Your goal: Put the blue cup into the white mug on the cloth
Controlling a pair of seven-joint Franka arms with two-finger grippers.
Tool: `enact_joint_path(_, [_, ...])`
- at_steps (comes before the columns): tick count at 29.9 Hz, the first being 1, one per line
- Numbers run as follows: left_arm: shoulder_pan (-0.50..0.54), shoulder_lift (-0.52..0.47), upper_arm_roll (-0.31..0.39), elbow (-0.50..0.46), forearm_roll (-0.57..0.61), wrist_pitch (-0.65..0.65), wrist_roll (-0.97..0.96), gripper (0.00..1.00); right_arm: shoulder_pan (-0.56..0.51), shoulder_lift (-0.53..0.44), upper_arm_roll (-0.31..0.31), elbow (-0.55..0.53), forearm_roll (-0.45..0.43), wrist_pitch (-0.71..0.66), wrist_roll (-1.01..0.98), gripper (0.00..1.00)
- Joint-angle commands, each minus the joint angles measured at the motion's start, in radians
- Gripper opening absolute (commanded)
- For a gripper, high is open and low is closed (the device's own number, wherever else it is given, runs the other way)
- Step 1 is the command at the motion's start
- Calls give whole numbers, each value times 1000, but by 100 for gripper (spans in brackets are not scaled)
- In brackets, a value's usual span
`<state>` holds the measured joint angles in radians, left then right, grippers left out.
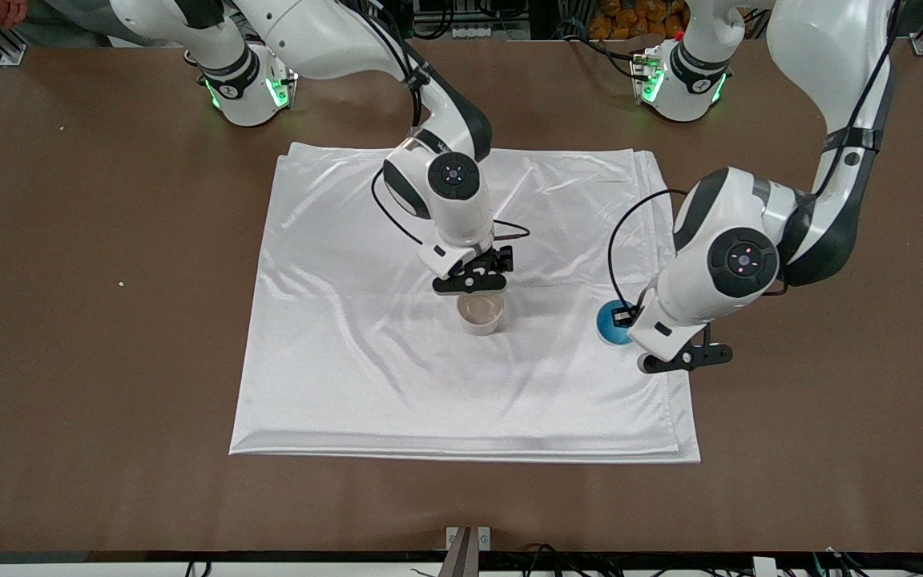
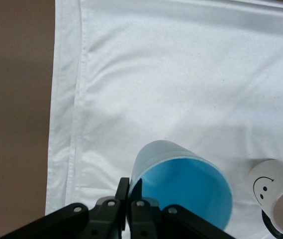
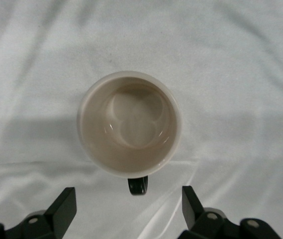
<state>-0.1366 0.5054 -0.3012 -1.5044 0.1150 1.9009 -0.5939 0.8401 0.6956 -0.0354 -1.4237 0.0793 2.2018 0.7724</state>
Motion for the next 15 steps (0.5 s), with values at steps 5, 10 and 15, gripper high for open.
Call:
enact_joint_path(5, [-69, 8, -1, 7, 6, -14, -112, 0, -52, -208, -6, -4, 0, -220, -12, 100])
enact_joint_path(10, [-109, 10, -1, 9, -15, -6, -168, 0, -110, -269, -9, -4, -3, -292, -50, 100])
enact_joint_path(15, [-165, 27, -1, 30, -49, 14, -222, 0, -165, -311, -41, -3, -44, -372, -191, 100])
